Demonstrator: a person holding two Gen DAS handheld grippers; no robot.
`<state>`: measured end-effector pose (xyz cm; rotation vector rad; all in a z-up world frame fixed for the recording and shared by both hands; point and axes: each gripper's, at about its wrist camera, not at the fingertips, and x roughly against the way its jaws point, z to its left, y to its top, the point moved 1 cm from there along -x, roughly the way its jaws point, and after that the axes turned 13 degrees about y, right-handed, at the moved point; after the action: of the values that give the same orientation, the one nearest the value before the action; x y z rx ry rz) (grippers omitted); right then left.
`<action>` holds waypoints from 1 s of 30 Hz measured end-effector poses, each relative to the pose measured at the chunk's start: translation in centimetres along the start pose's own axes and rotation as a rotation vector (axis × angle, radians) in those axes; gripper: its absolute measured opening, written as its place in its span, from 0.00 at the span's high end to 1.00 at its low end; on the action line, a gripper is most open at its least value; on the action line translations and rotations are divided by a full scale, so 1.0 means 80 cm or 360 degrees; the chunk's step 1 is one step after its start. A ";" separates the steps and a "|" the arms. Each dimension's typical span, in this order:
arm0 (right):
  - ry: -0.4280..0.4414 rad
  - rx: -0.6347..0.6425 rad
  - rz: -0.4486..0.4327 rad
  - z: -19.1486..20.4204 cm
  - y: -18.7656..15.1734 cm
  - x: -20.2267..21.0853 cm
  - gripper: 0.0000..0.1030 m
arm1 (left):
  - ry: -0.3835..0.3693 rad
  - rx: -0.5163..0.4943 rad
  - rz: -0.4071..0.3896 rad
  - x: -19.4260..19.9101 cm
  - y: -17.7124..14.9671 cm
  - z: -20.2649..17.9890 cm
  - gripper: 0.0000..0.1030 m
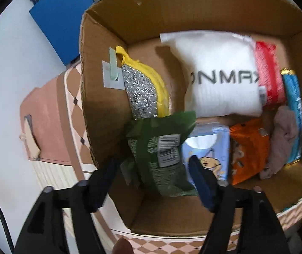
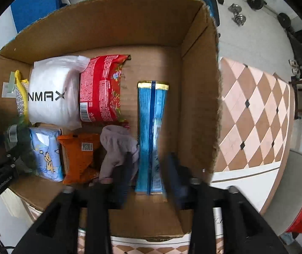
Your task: Organize soft objects
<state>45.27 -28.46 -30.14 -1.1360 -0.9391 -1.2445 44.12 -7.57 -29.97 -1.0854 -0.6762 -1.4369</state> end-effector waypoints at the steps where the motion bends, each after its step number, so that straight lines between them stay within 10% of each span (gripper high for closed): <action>1: 0.0011 0.0002 -0.0004 -0.001 -0.002 0.002 0.42 | -0.0031 0.0019 -0.0009 0.004 -0.001 0.003 0.22; 11: 0.0031 0.0089 -0.0085 0.004 -0.036 0.029 0.01 | -0.0247 0.0162 -0.0081 0.034 -0.026 0.014 0.08; 30: -0.0011 0.0102 -0.0405 0.029 -0.143 0.106 0.00 | -0.0300 0.0472 -0.0495 0.131 -0.152 0.042 0.08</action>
<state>35.09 -27.67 -19.96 -0.9928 -1.1472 -1.4038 34.05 -6.95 -17.09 -0.9148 -1.1959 -1.4456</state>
